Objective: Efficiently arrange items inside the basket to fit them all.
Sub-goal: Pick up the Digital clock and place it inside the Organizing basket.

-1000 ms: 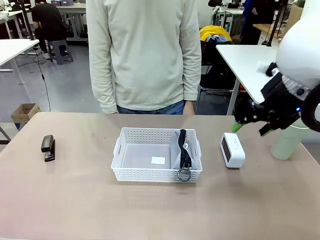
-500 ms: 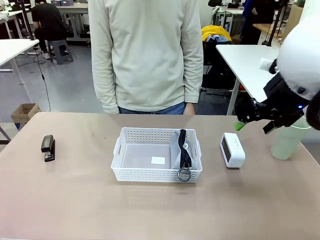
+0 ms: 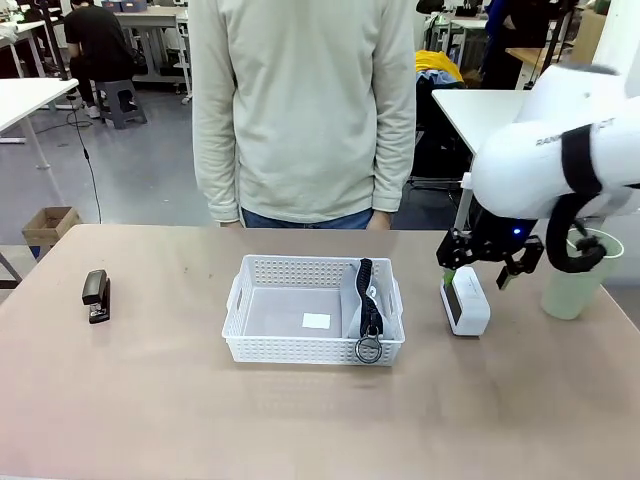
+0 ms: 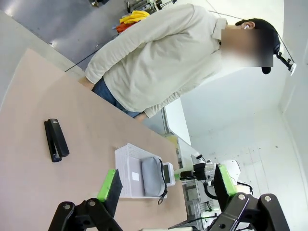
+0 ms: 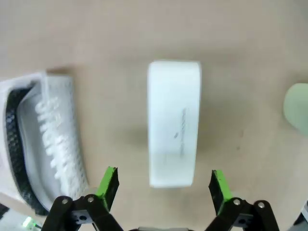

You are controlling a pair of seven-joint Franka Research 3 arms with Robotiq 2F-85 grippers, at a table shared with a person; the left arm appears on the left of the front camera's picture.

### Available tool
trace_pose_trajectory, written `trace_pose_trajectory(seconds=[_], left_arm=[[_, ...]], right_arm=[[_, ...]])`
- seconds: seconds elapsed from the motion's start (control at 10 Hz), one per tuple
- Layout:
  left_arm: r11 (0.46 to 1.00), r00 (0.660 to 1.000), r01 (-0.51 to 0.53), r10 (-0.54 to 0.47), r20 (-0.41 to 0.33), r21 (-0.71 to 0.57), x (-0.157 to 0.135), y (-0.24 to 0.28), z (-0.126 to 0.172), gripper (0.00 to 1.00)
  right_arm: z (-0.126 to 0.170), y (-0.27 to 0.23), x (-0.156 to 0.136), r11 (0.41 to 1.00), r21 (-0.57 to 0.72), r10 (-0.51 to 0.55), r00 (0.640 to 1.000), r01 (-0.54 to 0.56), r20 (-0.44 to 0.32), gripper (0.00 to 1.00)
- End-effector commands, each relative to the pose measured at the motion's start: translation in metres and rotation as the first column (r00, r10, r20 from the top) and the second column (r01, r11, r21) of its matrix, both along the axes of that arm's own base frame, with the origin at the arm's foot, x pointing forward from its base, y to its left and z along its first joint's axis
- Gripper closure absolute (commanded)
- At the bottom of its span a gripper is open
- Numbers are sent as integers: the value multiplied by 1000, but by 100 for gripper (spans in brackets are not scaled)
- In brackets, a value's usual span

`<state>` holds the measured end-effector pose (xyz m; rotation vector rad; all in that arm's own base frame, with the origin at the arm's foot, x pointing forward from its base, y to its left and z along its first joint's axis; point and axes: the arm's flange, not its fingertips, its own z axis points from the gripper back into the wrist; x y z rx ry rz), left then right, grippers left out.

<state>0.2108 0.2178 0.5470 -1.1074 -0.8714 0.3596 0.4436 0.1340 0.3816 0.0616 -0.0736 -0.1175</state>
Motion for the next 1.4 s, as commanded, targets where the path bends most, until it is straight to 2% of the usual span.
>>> trace_pose_trajectory(seconds=[0.0, 0.1, 0.2, 0.3, 0.5, 0.7, 0.9, 1.1, 1.3], left_arm=[[1000, 1000, 5, -5, 28, 7, 1, 0, 1, 0], [1000, 1000, 5, -5, 28, 7, 1, 0, 1, 0], [1000, 1000, 5, -5, 28, 7, 1, 0, 1, 0], [1000, 1000, 5, -5, 28, 7, 1, 0, 1, 0], [1000, 1000, 5, -5, 28, 7, 1, 0, 1, 0], [1000, 1000, 5, -5, 28, 7, 1, 0, 1, 0], [1000, 1000, 5, -5, 28, 7, 1, 0, 1, 0], [1000, 1000, 5, -5, 28, 7, 1, 0, 1, 0], [1000, 1000, 5, -5, 28, 7, 1, 0, 1, 0]], right_arm=[[-6, 5, 28, 999, 21, -31, 1000, 31, -2, 0], [-16, 3, 35, 998, 38, -47, 999, 48, -17, 0], [-16, 3, 38, 996, 50, -75, 997, 75, 0, 0], [-23, -8, 27, 999, 22, -30, 999, 31, -34, 0], [-26, -7, 35, 998, 40, -37, 999, 38, -35, 0], [-43, 1, 38, 999, 33, -11, 998, 13, -67, 0], [-68, 5, 41, 998, 8, -53, 993, 54, -109, 0], [-70, 0, 34, 997, -27, -71, 996, 70, -53, 0], [-63, 1, 31, 999, -9, -53, 998, 53, -41, 0]])
